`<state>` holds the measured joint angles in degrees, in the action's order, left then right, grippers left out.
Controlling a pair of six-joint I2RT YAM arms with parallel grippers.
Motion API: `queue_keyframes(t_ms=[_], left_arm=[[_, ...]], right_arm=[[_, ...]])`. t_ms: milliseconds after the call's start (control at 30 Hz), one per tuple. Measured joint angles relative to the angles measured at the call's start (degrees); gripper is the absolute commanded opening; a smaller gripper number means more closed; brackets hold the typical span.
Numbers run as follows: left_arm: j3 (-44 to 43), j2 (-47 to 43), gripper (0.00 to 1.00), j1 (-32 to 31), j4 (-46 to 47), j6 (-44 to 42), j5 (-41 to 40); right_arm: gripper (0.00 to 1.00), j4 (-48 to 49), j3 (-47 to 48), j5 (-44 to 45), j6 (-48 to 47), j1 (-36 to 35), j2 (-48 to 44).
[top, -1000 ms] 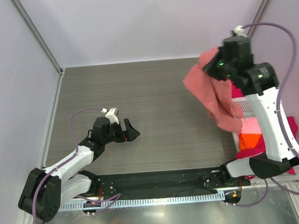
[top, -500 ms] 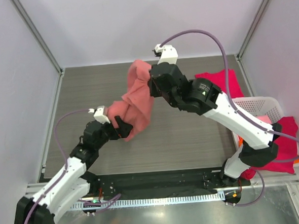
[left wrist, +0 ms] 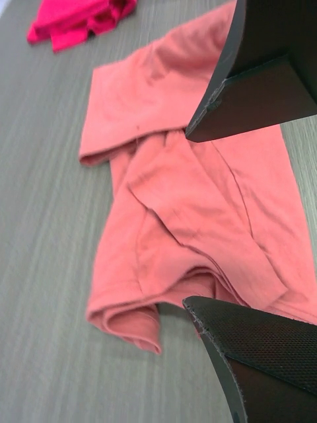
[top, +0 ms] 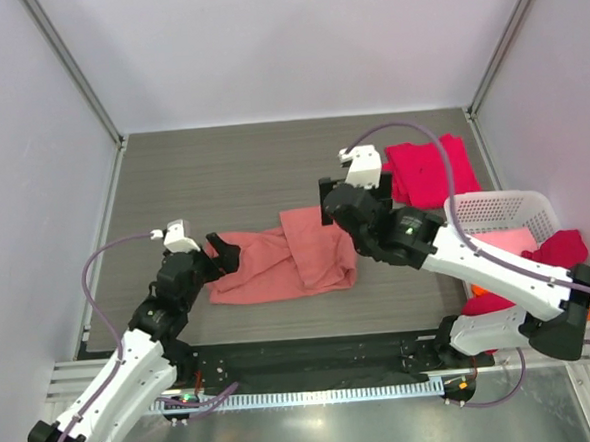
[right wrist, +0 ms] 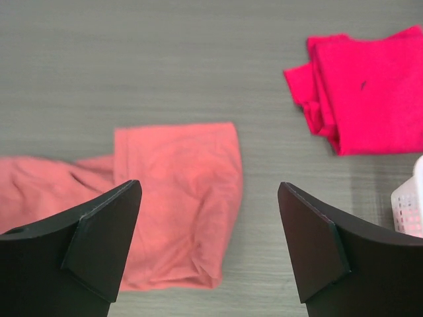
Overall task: Fold and stack the t-shirts
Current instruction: Move the tshirt to the center of the board, then flatten the tshirt out
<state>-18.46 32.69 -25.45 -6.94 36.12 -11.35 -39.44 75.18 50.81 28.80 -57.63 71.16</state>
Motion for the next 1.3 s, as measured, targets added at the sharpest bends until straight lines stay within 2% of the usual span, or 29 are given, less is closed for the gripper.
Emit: queue_keyframes(t_ms=[200,333,433,567,633,967,1233,1300], left_arm=[[-0.1,7.9,1.00,0.0,-0.3,1.1,-0.5],[-0.6,12.5,0.94,0.0,-0.4,1.2,-0.1],[-1.5,14.1,0.89,0.0,-0.4,1.2,-0.3],[-1.8,13.5,0.80,0.0,-0.5,1.5,-1.6],[-1.8,12.6,0.77,0.0,-0.6,1.7,-2.4],[-1.8,8.9,0.78,0.0,-3.0,4.0,-8.4],[-1.8,7.8,0.78,0.0,-3.2,4.2,-9.2],[-1.8,8.0,0.78,0.0,-3.2,4.2,-9.2]], right_arm=[[0.82,6.8,-10.4,-6.4,-3.9,0.3,4.3],[0.74,13.0,-12.1,-11.1,-7.1,1.2,8.5],[0.77,17.8,-11.8,-15.0,-9.2,2.3,13.0],[0.78,20.8,-8.9,-19.0,-11.0,3.6,20.9],[0.76,21.7,-5.9,-21.2,-11.4,4.5,25.7],[0.65,24.2,5.5,-28.6,-11.7,9.9,40.9],[0.66,24.3,10.6,-31.3,-14.3,10.5,49.9],[0.55,24.4,10.6,-31.5,-14.8,10.5,50.4]])
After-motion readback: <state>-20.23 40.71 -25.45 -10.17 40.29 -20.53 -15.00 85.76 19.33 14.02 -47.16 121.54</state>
